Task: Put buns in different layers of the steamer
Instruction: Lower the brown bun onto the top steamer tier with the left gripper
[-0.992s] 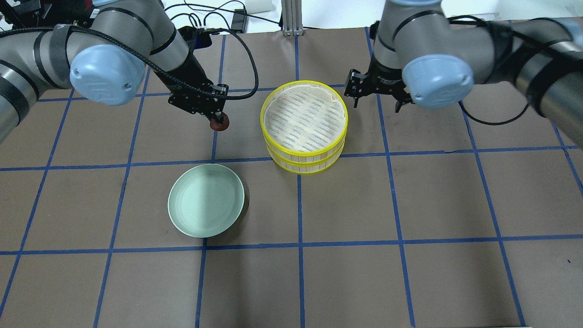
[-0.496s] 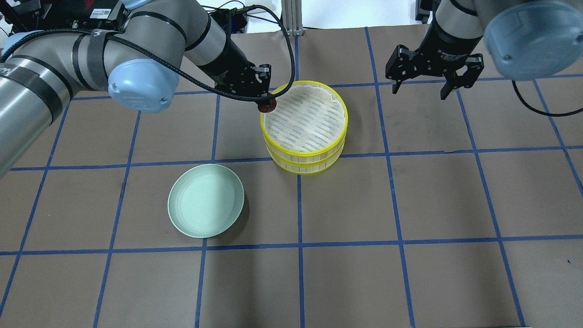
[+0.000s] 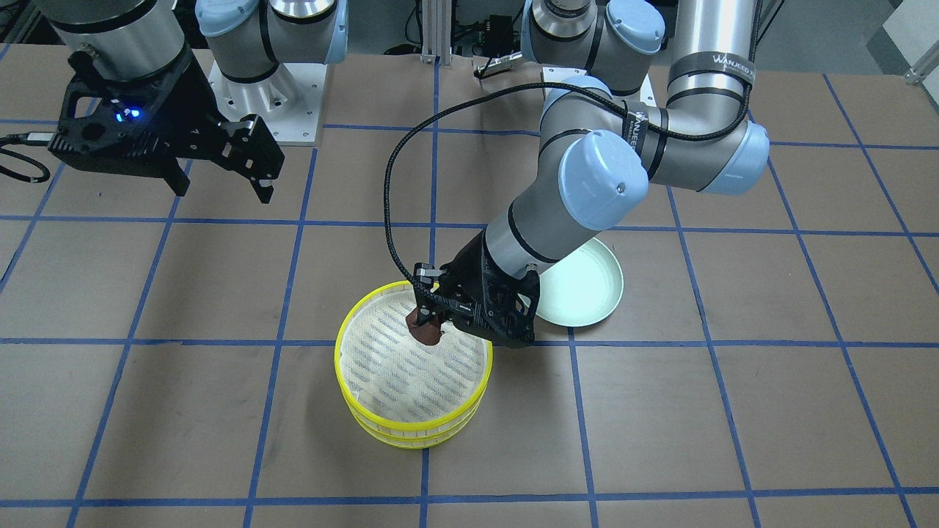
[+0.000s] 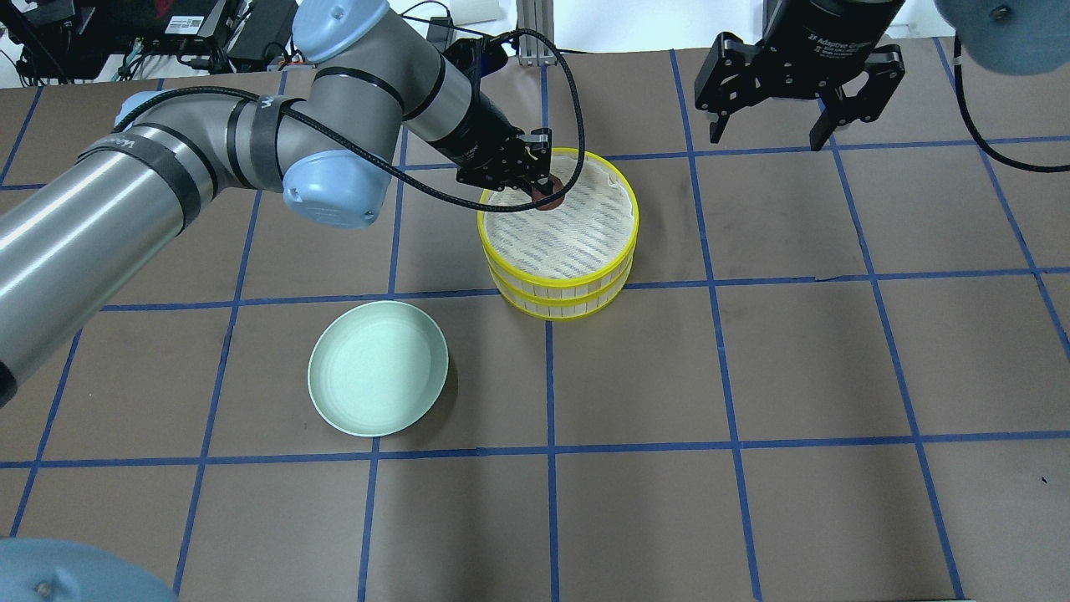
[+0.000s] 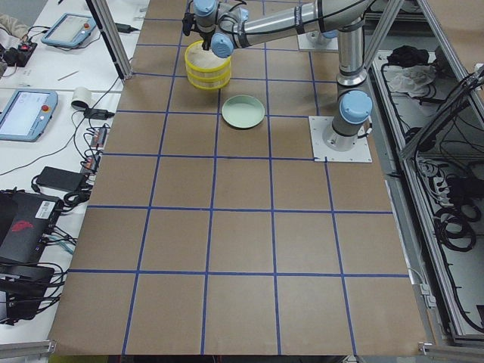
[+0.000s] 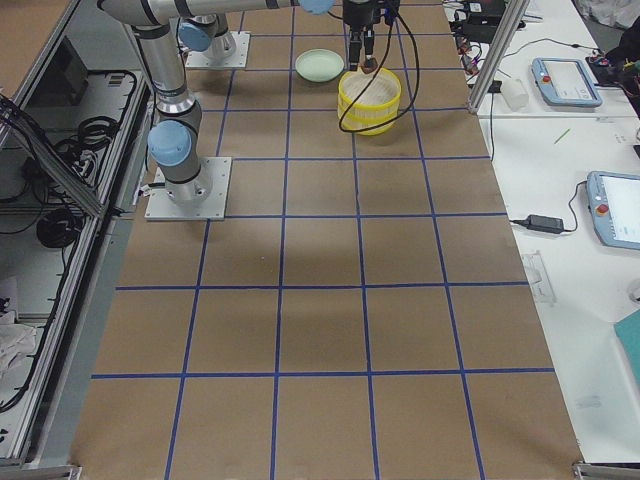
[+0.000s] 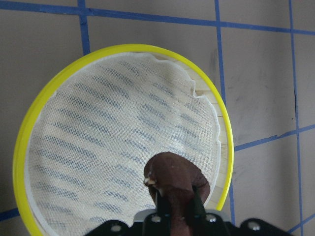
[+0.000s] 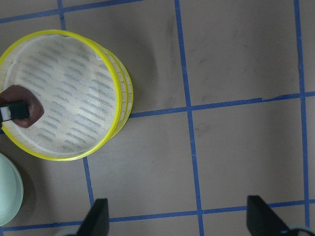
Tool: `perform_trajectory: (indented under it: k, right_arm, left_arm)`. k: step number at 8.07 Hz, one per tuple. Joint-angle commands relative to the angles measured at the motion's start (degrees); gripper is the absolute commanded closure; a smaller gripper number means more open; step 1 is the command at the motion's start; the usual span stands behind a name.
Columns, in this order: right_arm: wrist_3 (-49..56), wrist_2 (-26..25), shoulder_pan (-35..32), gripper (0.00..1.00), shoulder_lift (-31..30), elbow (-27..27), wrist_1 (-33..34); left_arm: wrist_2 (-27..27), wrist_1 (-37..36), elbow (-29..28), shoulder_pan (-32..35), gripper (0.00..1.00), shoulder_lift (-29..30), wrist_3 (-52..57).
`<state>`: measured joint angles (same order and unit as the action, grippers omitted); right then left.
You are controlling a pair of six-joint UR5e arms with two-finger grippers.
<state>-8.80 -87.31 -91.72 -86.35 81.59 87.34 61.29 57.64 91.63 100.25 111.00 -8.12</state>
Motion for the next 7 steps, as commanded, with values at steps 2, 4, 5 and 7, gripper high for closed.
perform_trajectory:
  k: [2, 4, 5, 7]
  right_arm:
    - [-0.08, -3.03, -2.93, 0.00, -0.04, -0.03, -0.59]
    - [-0.16, -2.86, -2.93, 0.00, 0.04, -0.03, -0.50]
    - [-0.16, -2.78, -2.93, 0.00, 0.04, 0.06, -0.50]
    - [-0.16, -2.86, -2.93, 0.00, 0.04, 0.06, -0.50]
  left_arm:
    - [-0.29, -2.01, 0.04, 0.21, 0.00, 2.64, -0.23]
    - [-0.29, -2.01, -0.05, 0.30, 0.00, 2.55, -1.36]
    - [-0.29, -2.01, -0.14, 0.21, 0.00, 2.46, -1.81]
    - [0.14, -2.01, -0.75, 0.30, 0.00, 2.46, -1.90]
